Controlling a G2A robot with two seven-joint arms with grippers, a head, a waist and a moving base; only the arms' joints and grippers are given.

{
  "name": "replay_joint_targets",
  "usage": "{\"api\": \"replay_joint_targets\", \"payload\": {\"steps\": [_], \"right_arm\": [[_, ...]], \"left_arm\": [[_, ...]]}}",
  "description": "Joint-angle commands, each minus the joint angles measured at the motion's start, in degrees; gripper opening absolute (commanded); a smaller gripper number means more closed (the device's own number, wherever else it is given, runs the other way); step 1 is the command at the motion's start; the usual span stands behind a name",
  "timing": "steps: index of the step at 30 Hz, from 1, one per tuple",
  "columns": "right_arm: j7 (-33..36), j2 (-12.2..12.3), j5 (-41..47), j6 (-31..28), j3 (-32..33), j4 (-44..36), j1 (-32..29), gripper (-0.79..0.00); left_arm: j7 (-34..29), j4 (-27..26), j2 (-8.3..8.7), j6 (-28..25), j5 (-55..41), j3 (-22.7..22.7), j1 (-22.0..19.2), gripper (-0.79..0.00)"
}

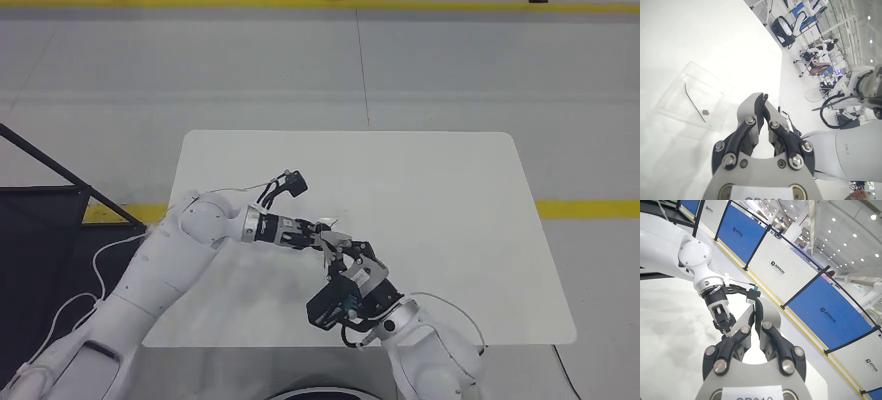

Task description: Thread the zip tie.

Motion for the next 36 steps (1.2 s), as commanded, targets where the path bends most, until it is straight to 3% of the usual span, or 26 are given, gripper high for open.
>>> {"api": "replay_joint_targets", "payload": {"steps": [1, 4, 36], "right_arm": [[-0.3, 0.2, -0.6, -0.2, 0.0, -0.1, -0.3, -0.785], [-0.5, 0.4, -1.1, -0.5, 0.3, -0.2, -0.5, -0.785], [1.8, 1.1, -0.6, 0.8, -0.7, 3.2, 2.1, -0.785]], "left_arm": [[0.5, 0.3, 0.74, -0.4, -1.2, 2.2, -1.2, -0.785], [1.4, 1.0, 1.8, -1.4, -2.5, 4.9, -2.7, -0.785], [1.4, 1.0, 1.8, -1.4, -2.5, 4.9, -2.7, -0.785]]}}
